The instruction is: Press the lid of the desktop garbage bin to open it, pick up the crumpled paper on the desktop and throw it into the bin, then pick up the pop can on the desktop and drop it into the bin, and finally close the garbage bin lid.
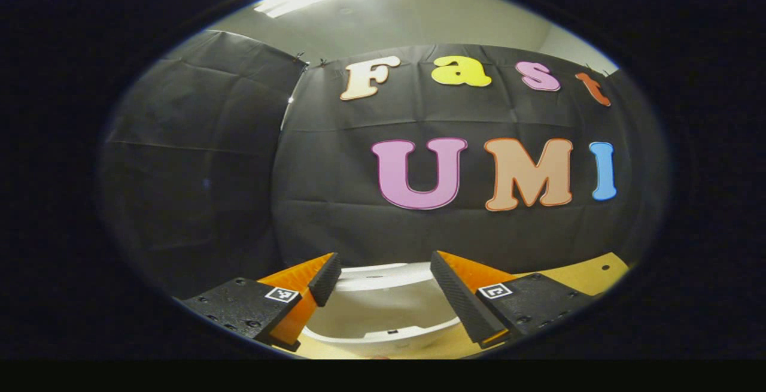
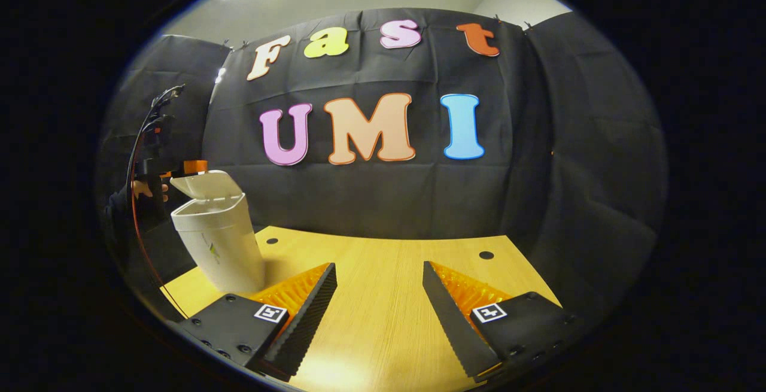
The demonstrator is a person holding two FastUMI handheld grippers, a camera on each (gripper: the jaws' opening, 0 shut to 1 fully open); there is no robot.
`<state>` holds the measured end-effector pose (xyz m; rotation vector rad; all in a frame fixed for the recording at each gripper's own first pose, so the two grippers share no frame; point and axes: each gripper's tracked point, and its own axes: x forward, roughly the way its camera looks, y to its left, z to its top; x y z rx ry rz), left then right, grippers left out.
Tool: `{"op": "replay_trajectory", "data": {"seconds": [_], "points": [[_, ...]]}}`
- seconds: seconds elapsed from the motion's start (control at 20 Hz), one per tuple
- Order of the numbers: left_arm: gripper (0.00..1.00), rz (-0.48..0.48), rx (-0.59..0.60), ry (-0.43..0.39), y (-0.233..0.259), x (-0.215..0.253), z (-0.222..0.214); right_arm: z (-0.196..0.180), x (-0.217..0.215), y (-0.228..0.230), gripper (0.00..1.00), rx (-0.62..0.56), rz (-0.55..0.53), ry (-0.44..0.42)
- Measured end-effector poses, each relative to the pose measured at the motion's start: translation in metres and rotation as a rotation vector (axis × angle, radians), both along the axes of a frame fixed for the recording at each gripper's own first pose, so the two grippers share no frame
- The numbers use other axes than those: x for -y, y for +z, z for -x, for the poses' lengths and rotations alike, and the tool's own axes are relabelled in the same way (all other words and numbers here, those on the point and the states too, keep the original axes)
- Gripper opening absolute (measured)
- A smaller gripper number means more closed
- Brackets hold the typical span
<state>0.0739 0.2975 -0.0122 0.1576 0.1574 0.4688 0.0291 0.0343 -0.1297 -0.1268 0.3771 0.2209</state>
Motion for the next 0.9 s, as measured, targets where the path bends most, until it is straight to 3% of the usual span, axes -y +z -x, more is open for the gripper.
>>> {"op": "replay_trajectory", "data": {"seconds": [0.1, 0.3, 0.4, 0.45, 0.6, 0.7, 0.9], "points": [[0.93, 0.005, -0.023, 0.009, -0.023, 0.005, 0.011, 0.001, 0.004, 0.001, 0.96, 0.001, 0.028, 0.007], [0.93, 0.157, -0.141, 0.063, -0.088, 0.008, 0.028, 0.004, -0.001, -0.006, 0.96, -0.018, 0.061, 0.048], [0.96, 0.059, -0.101, 0.036, -0.075, 0.01, 0.023, 0.006, -0.006, -0.011, 0.96, -0.025, 0.064, 0.077], [0.96, 0.048, -0.164, 0.045, -0.086, 0.008, 0.025, 0.006, -0.01, -0.015, 0.96, -0.029, 0.059, 0.092], [0.96, 0.095, -0.118, 0.063, -0.086, 0.005, 0.028, 0.004, -0.014, -0.026, 0.96, -0.035, 0.014, 0.097], [0.95, 0.038, -0.136, 0.026, -0.081, 0.012, 0.022, 0.005, -0.019, -0.035, 0.96, -0.077, -0.025, 0.112], [0.92, 0.097, -0.053, 0.042, -0.049, 0.018, 0.027, -0.003, -0.002, 0.008, 0.97, -0.006, -0.094, 0.073]]}}
